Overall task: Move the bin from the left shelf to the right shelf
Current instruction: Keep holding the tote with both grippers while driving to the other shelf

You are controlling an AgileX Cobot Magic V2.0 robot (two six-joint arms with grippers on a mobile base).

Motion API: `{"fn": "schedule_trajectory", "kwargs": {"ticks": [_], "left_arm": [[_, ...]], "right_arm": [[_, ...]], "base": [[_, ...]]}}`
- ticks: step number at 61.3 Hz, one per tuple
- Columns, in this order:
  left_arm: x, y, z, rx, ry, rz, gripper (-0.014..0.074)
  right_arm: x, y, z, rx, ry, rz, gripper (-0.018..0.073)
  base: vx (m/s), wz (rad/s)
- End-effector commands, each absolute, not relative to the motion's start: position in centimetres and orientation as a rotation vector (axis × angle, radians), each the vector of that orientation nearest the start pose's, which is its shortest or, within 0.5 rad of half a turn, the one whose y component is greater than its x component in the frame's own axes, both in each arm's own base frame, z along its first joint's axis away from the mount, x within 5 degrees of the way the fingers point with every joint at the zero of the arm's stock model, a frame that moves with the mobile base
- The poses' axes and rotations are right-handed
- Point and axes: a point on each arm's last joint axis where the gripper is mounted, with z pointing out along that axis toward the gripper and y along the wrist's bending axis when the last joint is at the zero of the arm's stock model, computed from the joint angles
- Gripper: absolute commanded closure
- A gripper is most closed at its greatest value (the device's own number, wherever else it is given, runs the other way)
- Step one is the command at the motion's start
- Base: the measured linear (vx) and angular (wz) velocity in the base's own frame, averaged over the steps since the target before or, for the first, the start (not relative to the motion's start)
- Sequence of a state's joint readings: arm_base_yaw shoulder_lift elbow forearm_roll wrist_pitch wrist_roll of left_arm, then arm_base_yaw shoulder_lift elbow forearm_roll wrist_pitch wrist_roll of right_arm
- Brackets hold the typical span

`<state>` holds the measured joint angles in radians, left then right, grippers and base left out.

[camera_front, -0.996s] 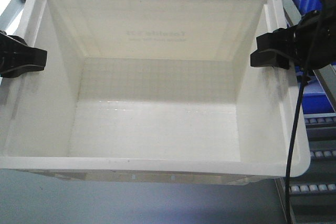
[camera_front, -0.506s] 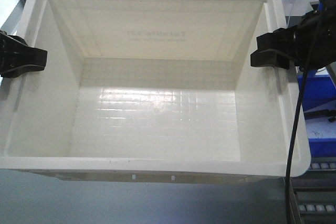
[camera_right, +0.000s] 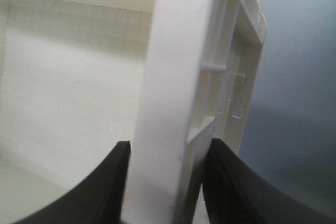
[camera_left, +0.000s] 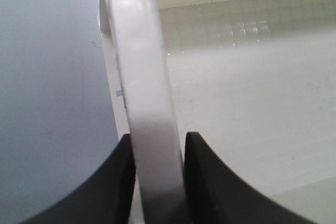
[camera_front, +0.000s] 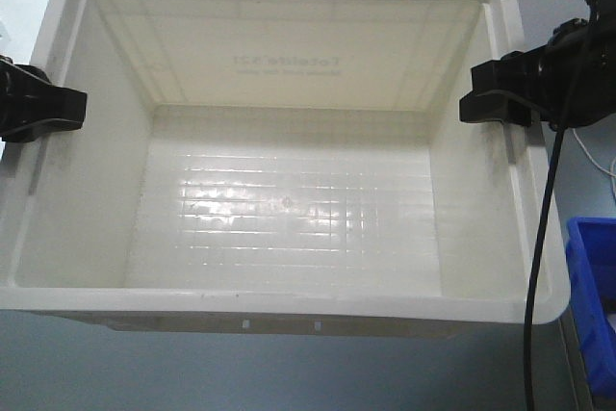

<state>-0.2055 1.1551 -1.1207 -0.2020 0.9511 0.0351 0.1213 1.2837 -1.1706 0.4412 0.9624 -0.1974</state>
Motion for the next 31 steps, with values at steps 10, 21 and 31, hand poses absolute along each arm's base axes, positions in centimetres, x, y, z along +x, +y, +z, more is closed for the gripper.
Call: {"fn": "schedule_trajectory", "kwargs": {"ticks": [10, 21, 31], "left_arm": [[21.79, -5.84, 38.59, 0.230, 2.305, -0.307, 0.0604], [21.79, -5.84, 38.59, 0.230, 2.305, -0.307, 0.0604], [21.79, -5.84, 38.59, 0.230, 2.306, -0.308, 0.0604]], "right_arm": [[25.04, 5.97, 37.87, -0.251, 2.323, 0.480, 0.0564], [25.02, 5.98, 37.86, -0.252, 2.326, 0.481, 0.0564], [25.03, 5.97, 37.87, -0.251, 2.324, 0.481, 0.0564]], "base": [[0.33, 0.42], [0.30, 0.56], [0.27, 0.66]]}}
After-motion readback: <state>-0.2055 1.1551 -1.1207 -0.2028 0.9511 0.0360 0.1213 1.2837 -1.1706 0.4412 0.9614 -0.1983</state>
